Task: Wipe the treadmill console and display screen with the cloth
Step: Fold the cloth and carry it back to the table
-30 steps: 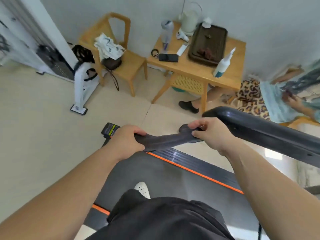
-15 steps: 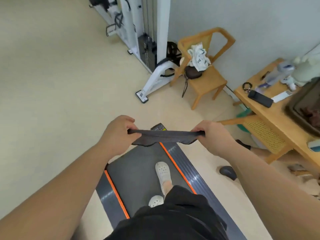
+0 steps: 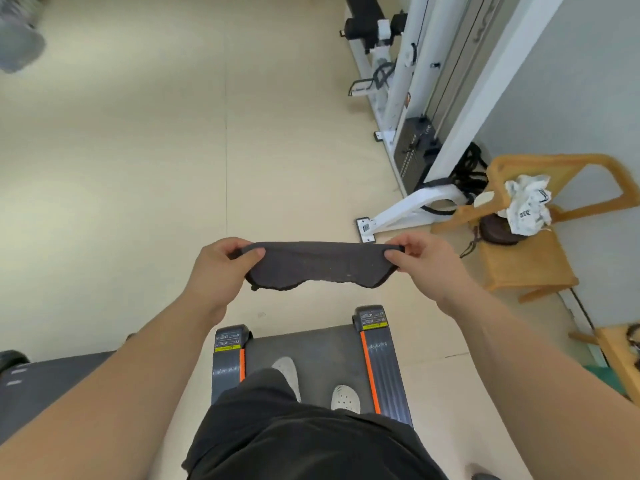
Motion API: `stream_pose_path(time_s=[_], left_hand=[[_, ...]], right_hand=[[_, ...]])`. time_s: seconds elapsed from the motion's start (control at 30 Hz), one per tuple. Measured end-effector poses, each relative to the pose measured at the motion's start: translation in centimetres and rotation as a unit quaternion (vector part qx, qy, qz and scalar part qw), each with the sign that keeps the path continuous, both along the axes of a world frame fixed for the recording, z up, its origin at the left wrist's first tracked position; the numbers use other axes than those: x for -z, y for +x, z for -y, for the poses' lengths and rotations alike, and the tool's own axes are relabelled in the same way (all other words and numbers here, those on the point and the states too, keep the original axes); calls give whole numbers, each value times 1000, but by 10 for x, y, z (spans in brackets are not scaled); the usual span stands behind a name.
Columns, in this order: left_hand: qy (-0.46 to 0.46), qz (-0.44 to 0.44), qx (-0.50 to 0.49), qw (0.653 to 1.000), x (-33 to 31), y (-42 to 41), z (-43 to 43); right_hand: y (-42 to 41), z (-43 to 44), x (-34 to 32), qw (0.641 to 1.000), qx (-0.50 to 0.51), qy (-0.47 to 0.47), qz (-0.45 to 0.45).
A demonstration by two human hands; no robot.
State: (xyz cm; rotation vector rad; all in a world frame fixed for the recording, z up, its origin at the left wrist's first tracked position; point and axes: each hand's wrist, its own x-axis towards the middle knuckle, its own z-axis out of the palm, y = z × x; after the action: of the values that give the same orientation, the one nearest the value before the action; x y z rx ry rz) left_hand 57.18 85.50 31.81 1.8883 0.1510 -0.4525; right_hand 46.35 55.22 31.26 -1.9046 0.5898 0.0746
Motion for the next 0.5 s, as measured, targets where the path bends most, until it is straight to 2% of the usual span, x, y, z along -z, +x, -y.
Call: stream_pose_path(time_s=[0.17, 0.33, 0.5], left_hand=[[-39, 3, -42, 998, 2, 71, -7], [-53, -10, -37, 998, 13, 165, -14], [-58, -9, -33, 998, 21, 268, -5]], right_hand=[[89, -5, 5, 998, 30, 52, 18], [178, -22, 15, 990, 89, 108, 15], [260, -33, 24, 983, 134, 123, 26]])
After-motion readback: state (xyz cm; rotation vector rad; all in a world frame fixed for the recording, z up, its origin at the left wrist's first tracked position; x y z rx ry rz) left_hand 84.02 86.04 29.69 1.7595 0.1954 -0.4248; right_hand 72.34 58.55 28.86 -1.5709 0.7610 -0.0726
